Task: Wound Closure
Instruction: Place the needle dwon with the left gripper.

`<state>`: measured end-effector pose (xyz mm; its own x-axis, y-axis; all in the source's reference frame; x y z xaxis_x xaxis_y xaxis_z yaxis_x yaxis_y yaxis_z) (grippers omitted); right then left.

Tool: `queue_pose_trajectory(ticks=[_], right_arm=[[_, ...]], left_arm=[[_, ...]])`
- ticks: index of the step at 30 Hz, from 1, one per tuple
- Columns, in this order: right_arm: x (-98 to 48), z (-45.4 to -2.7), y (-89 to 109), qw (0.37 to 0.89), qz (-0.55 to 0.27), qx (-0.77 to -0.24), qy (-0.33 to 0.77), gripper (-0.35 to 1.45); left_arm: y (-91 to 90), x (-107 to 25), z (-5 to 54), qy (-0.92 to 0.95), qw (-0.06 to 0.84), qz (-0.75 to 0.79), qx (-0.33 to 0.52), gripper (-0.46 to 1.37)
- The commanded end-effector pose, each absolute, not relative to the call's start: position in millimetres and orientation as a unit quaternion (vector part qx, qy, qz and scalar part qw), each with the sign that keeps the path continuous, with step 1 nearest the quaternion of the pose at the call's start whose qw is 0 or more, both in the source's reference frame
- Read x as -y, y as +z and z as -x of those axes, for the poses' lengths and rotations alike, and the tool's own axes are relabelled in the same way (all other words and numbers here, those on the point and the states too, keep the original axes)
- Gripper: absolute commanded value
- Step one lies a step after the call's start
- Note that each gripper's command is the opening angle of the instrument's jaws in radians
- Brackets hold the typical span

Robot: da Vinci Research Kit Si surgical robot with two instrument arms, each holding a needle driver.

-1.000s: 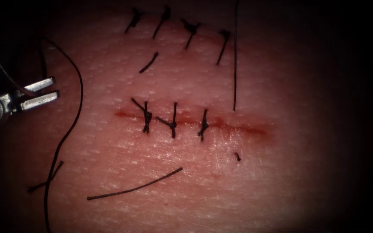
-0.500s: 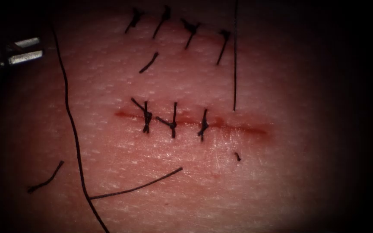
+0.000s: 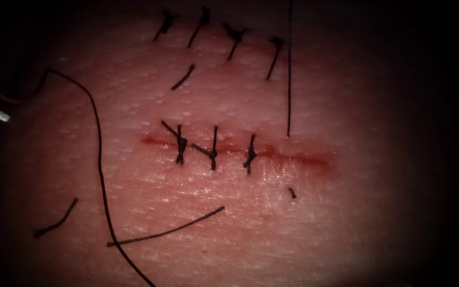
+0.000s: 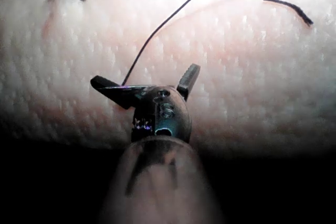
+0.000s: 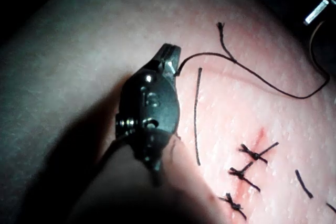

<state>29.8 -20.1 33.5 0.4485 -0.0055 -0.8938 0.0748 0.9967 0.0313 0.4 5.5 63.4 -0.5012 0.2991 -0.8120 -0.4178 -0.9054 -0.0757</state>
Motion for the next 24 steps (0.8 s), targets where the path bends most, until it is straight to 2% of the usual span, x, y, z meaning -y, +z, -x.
queue_pose_trajectory(ticks=[1, 9, 13, 17, 21, 23, 24], right_arm=[[20.2, -29.9, 33.5, 0.85, -0.033, -0.525, -0.024, -0.24], [20.3, -30.8, 33.4, 0.853, -0.033, -0.521, -0.022, -0.23], [20.5, -31.5, 33.4, 0.865, -0.042, -0.499, -0.032, -0.28], [20.6, -31.5, 33.4, 0.871, -0.038, -0.489, -0.031, -0.32], [20.4, -31.2, 33.5, 0.884, -0.033, -0.465, -0.032, -0.31], [20.3, -31.1, 33.5, 0.889, -0.03, -0.456, -0.027, -0.25], [20.1, -31.1, 33.4, 0.891, -0.024, -0.454, -0.018, -0.03]], left_arm=[[63.1, -5.2, -0.9, 0.862, 0.214, 0.456, -0.057, 1.36], [59.4, -2.2, -8.2, 0.862, 0.213, 0.459, -0.023, 1.36], [57.7, -0.4, -11.9, 0.873, 0.213, 0.439, -0.013, 1.36], [56.1, 2.0, -16.9, 0.9, 0.198, 0.388, -0.008, 1.36], [55.0, 3.3, -21.0, 0.934, 0.161, 0.315, -0.038, 1.36], [54.1, 2.9, -22.9, 0.948, 0.155, 0.268, -0.071, 1.36], [53.4, 2.3, -23.6, 0.952, 0.155, 0.252, -0.083, 1.36]])
